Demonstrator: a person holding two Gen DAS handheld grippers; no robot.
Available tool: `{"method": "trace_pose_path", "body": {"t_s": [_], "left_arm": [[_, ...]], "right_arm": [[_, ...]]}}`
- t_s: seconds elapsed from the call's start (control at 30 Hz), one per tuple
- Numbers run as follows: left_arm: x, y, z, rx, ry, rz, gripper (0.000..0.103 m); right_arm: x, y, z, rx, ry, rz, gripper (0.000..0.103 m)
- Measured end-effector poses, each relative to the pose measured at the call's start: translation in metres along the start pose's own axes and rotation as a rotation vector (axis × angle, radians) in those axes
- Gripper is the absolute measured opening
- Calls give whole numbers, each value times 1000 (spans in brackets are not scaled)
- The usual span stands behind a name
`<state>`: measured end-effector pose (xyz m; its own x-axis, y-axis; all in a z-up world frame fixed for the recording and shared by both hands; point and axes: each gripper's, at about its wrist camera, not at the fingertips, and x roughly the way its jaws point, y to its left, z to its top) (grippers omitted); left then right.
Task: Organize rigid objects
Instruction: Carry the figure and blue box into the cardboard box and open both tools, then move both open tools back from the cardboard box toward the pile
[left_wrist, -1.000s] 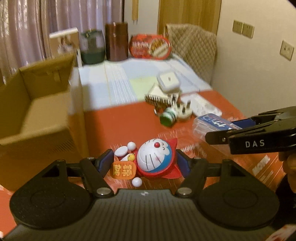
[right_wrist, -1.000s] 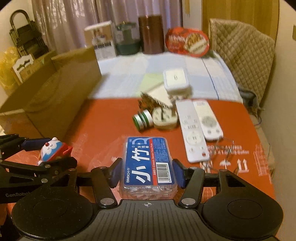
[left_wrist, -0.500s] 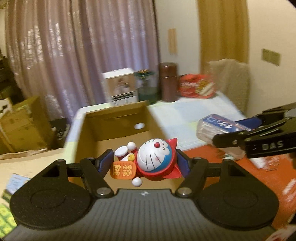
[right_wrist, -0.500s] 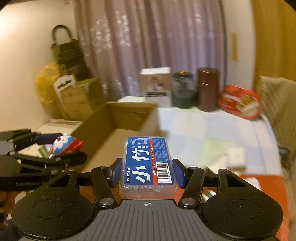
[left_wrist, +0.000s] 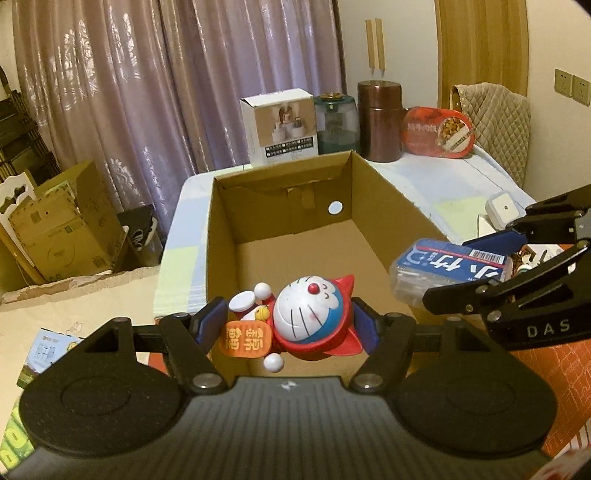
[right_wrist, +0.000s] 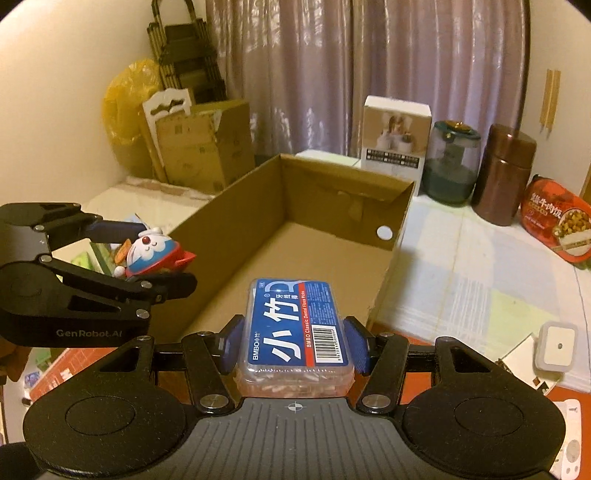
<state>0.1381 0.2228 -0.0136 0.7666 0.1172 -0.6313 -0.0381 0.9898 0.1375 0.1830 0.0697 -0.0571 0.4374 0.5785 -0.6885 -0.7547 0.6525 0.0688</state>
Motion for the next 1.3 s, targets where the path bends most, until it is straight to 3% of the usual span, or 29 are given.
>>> {"method": "trace_pose_path", "body": {"t_s": [0.2, 0.5, 0.9, 1.03, 1.3], "left_arm": [[3, -2, -6, 5, -12, 10, 71], [-26, 15, -5, -82, -73, 48, 73], [-46, 23, -15, -164, -78, 49, 73], [-55, 18, -16, -169, -82, 44, 73], [-81, -6, -12, -196, -93, -1, 73]], "right_arm": [[0, 0, -1, -16, -5, -6, 54], [-6, -2, 1, 22, -16, 1, 54], [-8, 1, 2, 30, -36, 15, 56], [-27, -2, -1, 42, -80, 17, 64], [-86, -14, -37, 108, -125, -60, 66]]}}
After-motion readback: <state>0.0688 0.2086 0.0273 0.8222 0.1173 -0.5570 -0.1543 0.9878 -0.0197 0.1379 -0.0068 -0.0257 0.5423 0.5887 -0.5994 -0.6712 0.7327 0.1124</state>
